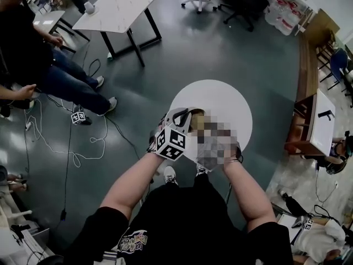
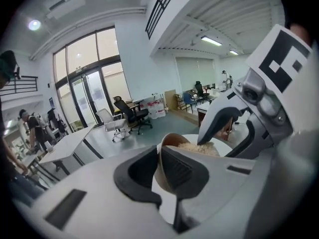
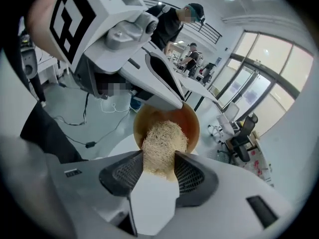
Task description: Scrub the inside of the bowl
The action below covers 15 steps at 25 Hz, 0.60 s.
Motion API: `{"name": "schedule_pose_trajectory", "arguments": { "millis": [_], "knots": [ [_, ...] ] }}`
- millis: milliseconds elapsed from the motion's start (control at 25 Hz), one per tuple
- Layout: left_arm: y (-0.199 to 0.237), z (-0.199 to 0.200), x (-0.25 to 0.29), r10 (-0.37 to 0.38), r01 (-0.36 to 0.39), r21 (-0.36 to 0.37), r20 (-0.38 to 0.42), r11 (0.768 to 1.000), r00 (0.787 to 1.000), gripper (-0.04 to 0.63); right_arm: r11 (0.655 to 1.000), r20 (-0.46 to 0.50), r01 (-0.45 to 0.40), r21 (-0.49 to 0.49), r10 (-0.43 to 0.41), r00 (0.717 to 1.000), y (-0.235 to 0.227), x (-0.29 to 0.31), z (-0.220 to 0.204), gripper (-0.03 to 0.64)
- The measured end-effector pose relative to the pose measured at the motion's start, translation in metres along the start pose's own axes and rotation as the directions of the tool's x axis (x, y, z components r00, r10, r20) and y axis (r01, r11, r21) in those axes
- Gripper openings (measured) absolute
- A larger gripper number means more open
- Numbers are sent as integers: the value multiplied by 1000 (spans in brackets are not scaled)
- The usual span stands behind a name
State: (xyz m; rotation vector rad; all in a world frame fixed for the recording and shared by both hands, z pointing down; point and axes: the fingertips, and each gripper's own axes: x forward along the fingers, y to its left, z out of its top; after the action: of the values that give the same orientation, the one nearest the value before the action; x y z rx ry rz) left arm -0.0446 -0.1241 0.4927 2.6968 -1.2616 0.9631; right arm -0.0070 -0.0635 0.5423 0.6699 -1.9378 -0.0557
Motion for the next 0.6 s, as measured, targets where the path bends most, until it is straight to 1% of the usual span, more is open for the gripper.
{"name": "schedule_pose_trajectory", "arguments": {
  "millis": [80, 160, 360, 480, 600],
  "knots": [
    [3, -2, -2, 16, -16, -17, 4, 1000, 1000, 28, 998, 9, -34, 59, 34, 999, 6, -1, 4, 204],
    [3, -1, -4, 31, -31, -24, 9, 999, 999, 28, 994, 19, -58, 98, 56, 998, 11, -3, 8, 206],
    [-2, 2, -7, 51, -51, -12, 15, 999, 999, 28, 983, 58, -104, 151, 97, 994, 24, -9, 23, 204],
    [0, 2, -8, 56, -56, -9, 18, 998, 998, 31, 977, 84, -119, 177, 106, 991, 27, -11, 32, 206],
    [0, 2, -9, 56, -57, 16, 22, 998, 998, 31, 974, 100, -129, 186, 112, 989, 27, -13, 34, 206]
  ]
}}
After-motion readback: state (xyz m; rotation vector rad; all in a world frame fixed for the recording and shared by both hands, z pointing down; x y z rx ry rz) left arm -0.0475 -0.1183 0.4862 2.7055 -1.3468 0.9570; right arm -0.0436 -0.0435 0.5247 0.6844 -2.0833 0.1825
